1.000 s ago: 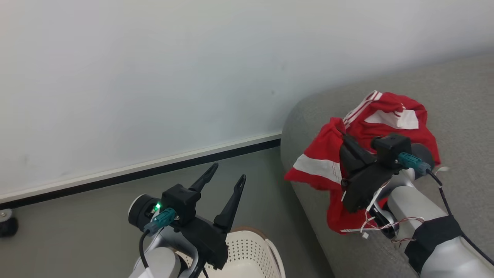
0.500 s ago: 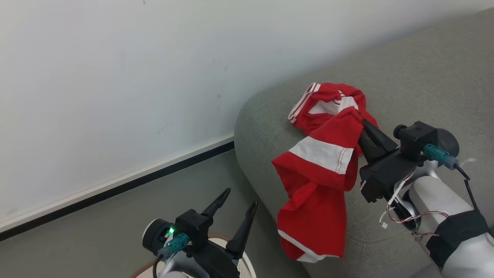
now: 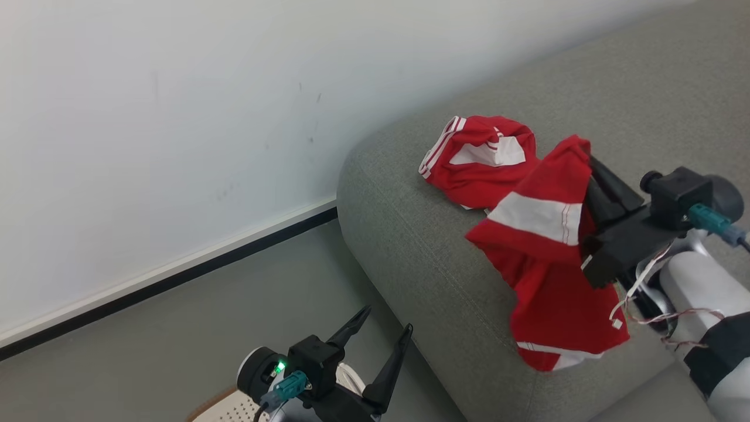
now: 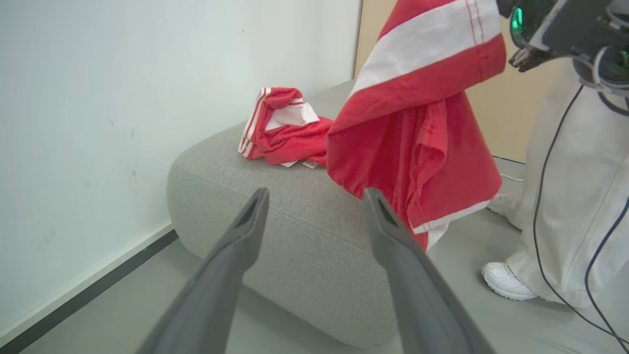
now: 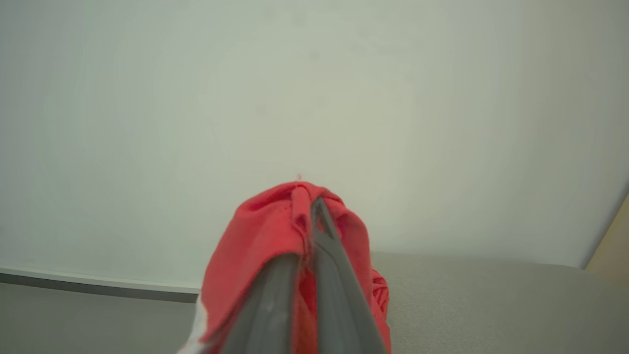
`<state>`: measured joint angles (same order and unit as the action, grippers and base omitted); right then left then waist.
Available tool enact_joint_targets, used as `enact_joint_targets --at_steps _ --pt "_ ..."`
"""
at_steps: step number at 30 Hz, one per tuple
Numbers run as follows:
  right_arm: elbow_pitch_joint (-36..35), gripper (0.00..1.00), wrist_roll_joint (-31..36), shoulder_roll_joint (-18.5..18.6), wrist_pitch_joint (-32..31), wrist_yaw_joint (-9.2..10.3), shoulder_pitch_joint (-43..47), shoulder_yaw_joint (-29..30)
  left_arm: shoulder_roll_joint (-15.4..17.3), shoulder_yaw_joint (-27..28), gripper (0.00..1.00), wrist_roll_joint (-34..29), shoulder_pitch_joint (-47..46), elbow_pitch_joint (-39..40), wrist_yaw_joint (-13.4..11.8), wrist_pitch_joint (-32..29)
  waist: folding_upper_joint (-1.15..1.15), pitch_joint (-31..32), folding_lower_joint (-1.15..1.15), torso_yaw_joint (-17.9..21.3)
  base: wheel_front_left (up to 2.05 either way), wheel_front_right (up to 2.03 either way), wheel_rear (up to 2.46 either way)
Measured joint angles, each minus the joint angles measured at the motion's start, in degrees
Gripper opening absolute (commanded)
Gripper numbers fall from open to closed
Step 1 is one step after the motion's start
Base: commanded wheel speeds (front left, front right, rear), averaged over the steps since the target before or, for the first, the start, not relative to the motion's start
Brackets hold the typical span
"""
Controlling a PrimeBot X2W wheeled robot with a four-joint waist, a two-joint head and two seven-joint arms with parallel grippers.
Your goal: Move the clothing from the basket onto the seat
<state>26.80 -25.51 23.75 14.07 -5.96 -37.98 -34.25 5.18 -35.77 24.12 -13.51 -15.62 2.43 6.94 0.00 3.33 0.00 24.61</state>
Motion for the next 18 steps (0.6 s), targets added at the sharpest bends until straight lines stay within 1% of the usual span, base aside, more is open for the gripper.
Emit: enact_joint_targets --at_steps 6,8,13,14,16,18 --pt "0.3 0.0 -0.3 1.3 -1.6 0.0 -7.6 3.3 0.0 -0.3 1.0 -0.1 0.0 1.5 -0.5 0.0 0.0 -1.8 0.0 -1.2 0.0 0.0 0.0" --pt "0.6 0.0 -0.3 2.1 -2.3 0.0 -10.6 4.2 0.0 -0.4 1.0 -0.5 0.0 2.5 -0.9 0.0 0.0 -2.6 0.0 -1.6 0.0 0.0 0.0" --pt "2.8 0.0 -0.4 4.3 -4.5 0.02 -18.1 6.3 0.5 -0.3 1.0 -1.0 -0.7 4.4 -1.0 -0.5 0.0 -5.3 0.0 -3.1 0.0 0.0 0.0" --pt "3.3 0.0 -0.4 4.5 -5.0 0.44 -19.8 6.8 0.7 -0.2 1.0 -1.1 -1.1 4.7 -1.0 -0.8 0.0 -5.9 0.01 -3.4 0.0 0.0 0.0" --pt "4.3 0.0 -0.4 4.9 -5.8 0.52 -22.9 7.7 1.4 0.3 1.0 -1.3 -2.0 5.3 -1.2 -1.1 0.0 -7.2 0.01 -4.1 0.0 0.0 0.0" --pt "5.5 0.0 -0.4 5.5 -6.6 0.99 -26.0 8.6 2.0 0.8 1.0 -2.0 -2.8 5.9 -1.5 -1.3 0.0 -8.5 0.01 -4.9 0.0 0.0 0.0"
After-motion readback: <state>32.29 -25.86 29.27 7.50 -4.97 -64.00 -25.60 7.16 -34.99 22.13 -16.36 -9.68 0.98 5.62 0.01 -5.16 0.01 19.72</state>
